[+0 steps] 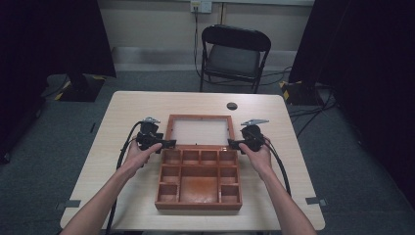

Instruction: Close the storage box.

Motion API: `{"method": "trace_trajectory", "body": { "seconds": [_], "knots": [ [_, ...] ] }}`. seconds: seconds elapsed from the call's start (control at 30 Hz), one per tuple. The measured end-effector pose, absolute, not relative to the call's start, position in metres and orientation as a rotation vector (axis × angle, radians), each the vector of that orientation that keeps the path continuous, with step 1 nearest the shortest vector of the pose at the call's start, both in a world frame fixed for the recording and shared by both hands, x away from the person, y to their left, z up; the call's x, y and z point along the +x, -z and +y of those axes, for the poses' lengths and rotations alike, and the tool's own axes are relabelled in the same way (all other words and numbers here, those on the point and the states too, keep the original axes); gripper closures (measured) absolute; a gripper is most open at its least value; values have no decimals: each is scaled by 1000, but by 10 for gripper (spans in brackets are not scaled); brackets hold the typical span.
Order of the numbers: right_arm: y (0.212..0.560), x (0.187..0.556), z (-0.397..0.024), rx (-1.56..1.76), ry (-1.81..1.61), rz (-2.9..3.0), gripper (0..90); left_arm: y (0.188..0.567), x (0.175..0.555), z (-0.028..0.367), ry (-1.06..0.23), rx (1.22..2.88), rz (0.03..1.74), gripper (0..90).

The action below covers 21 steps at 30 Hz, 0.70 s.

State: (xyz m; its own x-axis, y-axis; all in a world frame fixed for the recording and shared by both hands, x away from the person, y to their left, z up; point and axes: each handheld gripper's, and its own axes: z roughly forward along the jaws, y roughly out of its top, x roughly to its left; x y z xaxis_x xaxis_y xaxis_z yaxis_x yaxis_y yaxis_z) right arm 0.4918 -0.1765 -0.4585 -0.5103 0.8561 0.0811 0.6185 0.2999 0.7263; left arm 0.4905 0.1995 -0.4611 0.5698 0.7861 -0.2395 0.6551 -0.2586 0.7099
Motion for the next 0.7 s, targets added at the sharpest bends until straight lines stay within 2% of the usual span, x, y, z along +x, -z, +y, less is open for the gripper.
{"method": "trace_trajectory", "body": {
  "seconds": [0.2,0.3,0.37,0.5,0.6,0.7],
  "knots": [
    [458,491,-177,1355,-1056,2255,343,463,495,196,-174,1983,1159,281],
    [460,495,-180,1384,-1086,2275,327,463,500,197,-147,1990,1163,276],
    [462,499,-181,1404,-1110,2281,292,465,503,199,-151,1989,1181,316],
    [468,507,-178,1462,-1157,2274,229,471,507,202,-103,1954,1194,268],
    [471,510,-177,1493,-1191,2275,217,472,509,200,-98,1949,1204,259],
    [475,512,-174,1537,-1235,2276,201,473,510,196,-99,1945,1214,212]
  ]
}}
